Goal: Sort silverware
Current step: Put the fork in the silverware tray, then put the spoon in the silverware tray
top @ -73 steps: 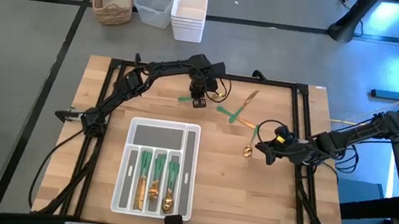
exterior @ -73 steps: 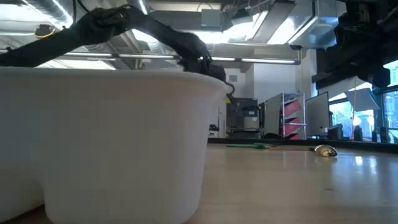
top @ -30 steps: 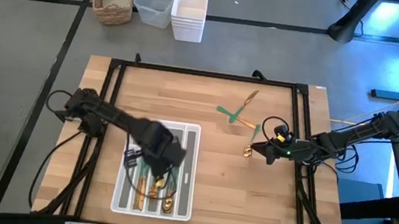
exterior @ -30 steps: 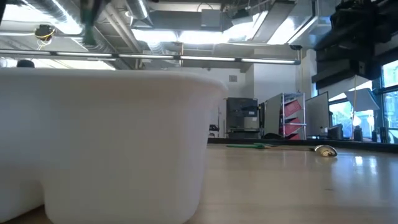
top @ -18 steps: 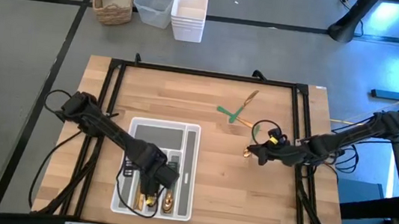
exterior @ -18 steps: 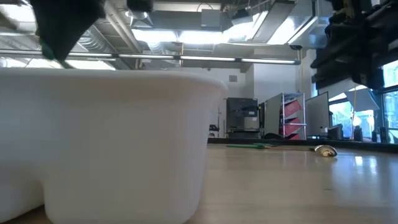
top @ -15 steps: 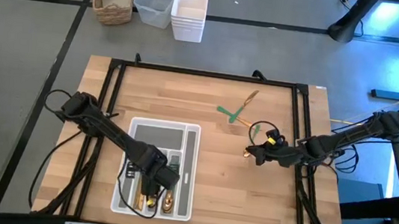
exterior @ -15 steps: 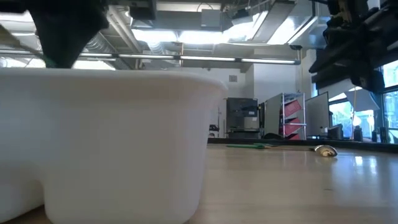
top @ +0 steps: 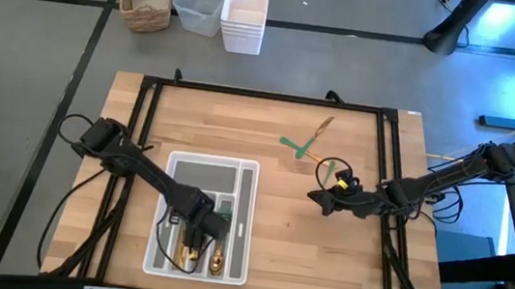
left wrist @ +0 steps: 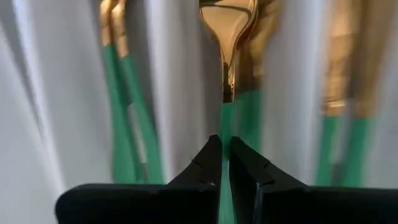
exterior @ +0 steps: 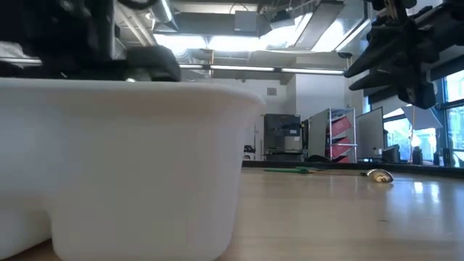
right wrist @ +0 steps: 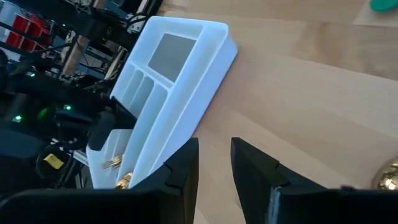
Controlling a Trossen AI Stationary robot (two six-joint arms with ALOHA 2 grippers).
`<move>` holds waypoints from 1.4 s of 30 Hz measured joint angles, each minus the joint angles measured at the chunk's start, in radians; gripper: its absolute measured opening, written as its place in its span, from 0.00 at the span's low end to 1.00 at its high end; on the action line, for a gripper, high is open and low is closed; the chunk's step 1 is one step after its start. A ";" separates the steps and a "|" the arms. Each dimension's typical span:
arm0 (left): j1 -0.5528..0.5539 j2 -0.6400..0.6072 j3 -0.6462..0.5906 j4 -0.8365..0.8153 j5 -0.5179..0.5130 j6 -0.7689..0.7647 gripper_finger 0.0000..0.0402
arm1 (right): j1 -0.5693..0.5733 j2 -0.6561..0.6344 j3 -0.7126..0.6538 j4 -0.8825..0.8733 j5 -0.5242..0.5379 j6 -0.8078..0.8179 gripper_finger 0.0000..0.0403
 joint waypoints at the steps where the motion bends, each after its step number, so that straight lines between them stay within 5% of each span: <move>1: 0.005 0.000 -0.013 0.031 -0.014 0.001 0.01 | 0.000 0.002 0.000 0.000 0.000 0.000 0.24; 14: 0.015 0.000 -0.046 0.060 -0.025 -0.018 0.12 | 0.000 0.003 0.000 0.043 0.000 0.000 0.24; 22: 0.002 0.000 -0.047 0.055 -0.025 -0.151 0.25 | 0.000 0.003 0.000 0.044 0.001 0.044 0.24; 28: -0.005 -0.038 -0.049 0.047 -0.013 -0.279 0.24 | 0.000 0.002 0.054 -0.011 0.058 0.109 0.23; 34: -0.006 -0.150 -0.048 0.047 -0.008 -0.429 0.19 | -0.017 0.002 0.209 -0.360 0.145 0.281 0.23; 42: -0.003 -0.264 -0.048 0.049 -0.009 -0.616 0.19 | -0.163 0.002 0.374 -0.858 -0.029 0.503 0.23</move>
